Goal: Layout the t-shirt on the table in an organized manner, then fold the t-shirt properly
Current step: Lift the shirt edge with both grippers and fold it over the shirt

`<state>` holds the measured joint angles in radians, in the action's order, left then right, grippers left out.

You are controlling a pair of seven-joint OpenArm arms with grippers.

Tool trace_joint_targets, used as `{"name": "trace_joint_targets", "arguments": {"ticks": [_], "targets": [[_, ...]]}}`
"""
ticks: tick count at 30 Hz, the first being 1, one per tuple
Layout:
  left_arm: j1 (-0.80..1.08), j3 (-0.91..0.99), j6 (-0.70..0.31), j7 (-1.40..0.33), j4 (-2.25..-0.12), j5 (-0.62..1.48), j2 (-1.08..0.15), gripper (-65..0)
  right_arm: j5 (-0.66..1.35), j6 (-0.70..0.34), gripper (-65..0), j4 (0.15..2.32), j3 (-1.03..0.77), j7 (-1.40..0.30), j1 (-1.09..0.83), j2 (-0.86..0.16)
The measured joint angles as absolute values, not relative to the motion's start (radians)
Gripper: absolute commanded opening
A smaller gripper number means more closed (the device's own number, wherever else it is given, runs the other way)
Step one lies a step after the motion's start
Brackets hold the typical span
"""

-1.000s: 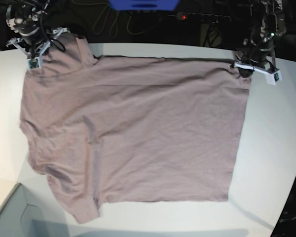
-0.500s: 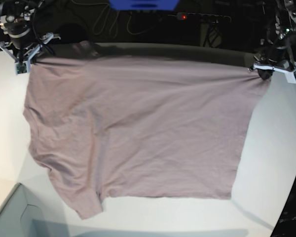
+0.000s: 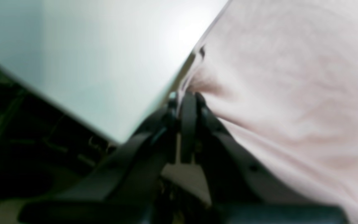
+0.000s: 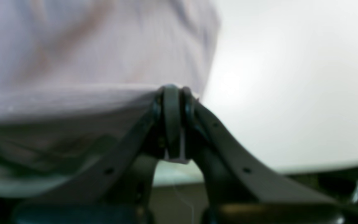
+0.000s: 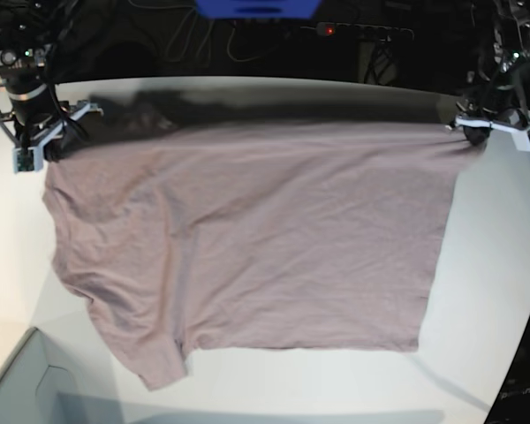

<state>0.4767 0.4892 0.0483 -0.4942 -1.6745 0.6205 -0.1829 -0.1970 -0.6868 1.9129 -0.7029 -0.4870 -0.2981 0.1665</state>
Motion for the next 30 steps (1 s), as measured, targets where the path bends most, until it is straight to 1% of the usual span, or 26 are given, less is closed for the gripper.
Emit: {"name": "trace_joint_targets", "arguments": {"ticks": [2,7,11,17,24,30], "targets": [[0.437,0.488,0.047,-0.489,-1.671,0.620,-0.183,-65.0,-0.201,-0.687,-65.0,1.902,-0.705,-0.489,-0.266,0.164],[0.392,0.488,0.049,-0.492,-1.665,0.617,-0.184,-65.0,-0.201,-0.687,-65.0,1.786,-0.706,-0.492,-0.160,0.161],[0.310,0.488,0.044,-0.490,-1.649,0.620,-0.189,-65.0,-0.208,-0.688,-65.0,1.679,-0.669,-0.495,-0.101,0.109],[0.185,0.475,0.052,-0.490,-1.532,0.613,-0.191,-65.0,-0.210,-0.687,-65.0,1.590,-0.598,-0.495,-0.010,0.057],[0.149,0.363,0.051,-0.479,-1.457,0.612,-0.251,-65.0,-0.207,-0.687,-65.0,1.507,-0.553,-0.488,0.094,0.036],[0.081,0.355,0.051,-0.487,-1.375,0.614,-0.259,-65.0,-0.208,-0.688,-65.0,1.443,-0.553,-0.487,0.121,0.017]]}}
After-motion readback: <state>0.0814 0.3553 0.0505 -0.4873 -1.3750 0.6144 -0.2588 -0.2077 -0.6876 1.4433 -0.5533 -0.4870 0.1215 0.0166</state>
